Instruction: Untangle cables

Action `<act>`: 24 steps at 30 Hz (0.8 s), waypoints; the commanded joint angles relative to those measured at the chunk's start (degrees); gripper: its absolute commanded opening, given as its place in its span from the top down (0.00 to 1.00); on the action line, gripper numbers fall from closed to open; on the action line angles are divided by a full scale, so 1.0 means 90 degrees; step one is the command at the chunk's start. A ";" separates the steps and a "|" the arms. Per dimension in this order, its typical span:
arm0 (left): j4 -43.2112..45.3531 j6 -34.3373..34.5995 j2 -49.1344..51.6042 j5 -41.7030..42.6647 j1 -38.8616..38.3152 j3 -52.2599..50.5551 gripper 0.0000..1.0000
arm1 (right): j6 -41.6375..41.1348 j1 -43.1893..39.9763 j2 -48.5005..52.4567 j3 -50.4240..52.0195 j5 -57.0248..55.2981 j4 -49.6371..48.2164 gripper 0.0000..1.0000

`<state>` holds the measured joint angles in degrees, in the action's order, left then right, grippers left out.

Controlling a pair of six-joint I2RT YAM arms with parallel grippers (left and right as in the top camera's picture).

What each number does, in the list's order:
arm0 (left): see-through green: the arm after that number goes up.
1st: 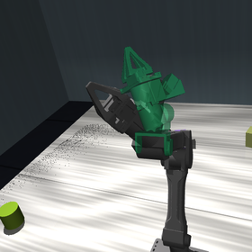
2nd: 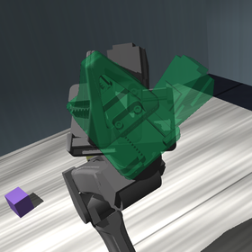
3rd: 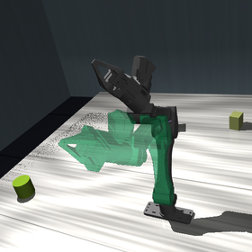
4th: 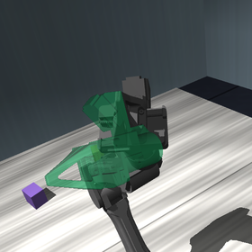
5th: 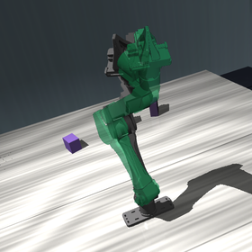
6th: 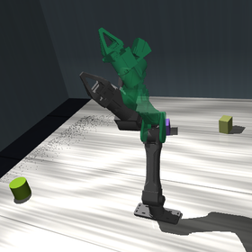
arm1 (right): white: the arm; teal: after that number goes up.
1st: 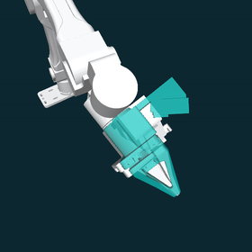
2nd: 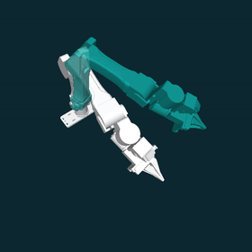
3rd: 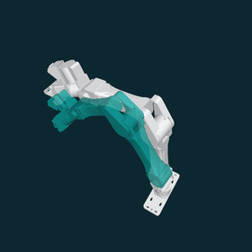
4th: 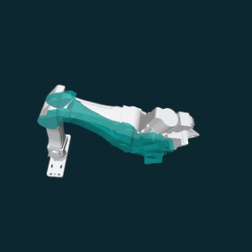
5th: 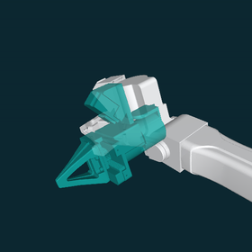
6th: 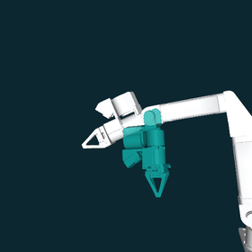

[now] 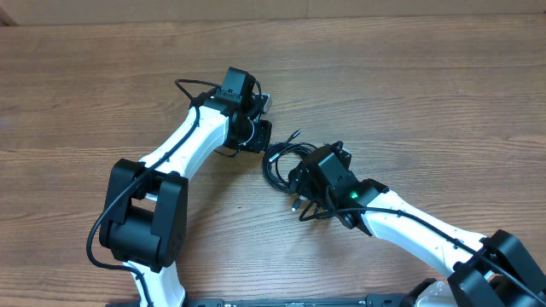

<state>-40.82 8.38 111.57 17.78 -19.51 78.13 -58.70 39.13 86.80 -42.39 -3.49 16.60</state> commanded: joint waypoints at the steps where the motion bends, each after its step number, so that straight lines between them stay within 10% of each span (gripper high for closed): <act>1: -0.0019 -0.0073 0.0087 -0.0019 -0.0049 -0.0046 0.96 | -0.0005 0.0005 0.0007 0.0002 -0.0333 -0.0019 0.24; 24: 0.0792 0.0527 0.0092 -0.0022 -0.0085 -0.1052 0.87 | -0.1746 0.0019 0.0041 0.0017 -0.0102 0.0959 0.28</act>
<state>-34.13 12.08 111.70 17.56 -19.53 68.71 -69.93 39.11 86.80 -42.39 -5.87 25.32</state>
